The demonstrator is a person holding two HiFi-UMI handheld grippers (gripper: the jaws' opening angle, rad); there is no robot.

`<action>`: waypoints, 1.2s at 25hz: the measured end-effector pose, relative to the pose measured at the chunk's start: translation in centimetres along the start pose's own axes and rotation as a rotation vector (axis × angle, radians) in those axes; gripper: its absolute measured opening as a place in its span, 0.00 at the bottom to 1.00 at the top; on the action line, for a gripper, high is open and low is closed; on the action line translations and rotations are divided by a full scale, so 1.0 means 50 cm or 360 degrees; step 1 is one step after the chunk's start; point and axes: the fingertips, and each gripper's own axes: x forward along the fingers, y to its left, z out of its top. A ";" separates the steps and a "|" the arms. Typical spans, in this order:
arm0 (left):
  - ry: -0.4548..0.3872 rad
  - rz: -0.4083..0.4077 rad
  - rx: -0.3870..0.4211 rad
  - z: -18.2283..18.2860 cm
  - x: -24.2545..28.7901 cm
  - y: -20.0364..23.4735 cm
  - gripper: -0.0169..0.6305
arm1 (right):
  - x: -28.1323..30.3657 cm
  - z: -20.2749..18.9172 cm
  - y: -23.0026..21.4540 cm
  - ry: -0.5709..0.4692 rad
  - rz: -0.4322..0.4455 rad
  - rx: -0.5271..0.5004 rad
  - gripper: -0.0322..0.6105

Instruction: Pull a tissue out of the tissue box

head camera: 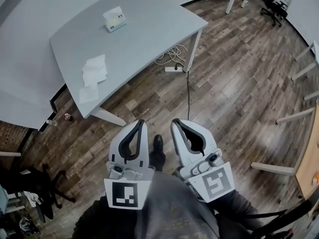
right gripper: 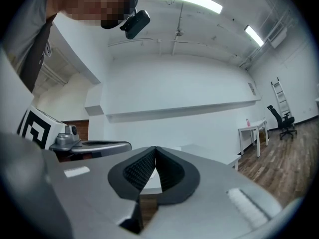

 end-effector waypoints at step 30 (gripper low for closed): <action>0.0200 0.0237 -0.0088 -0.078 0.676 0.314 0.02 | 0.641 0.011 -0.465 0.0060 0.0269 0.0036 0.05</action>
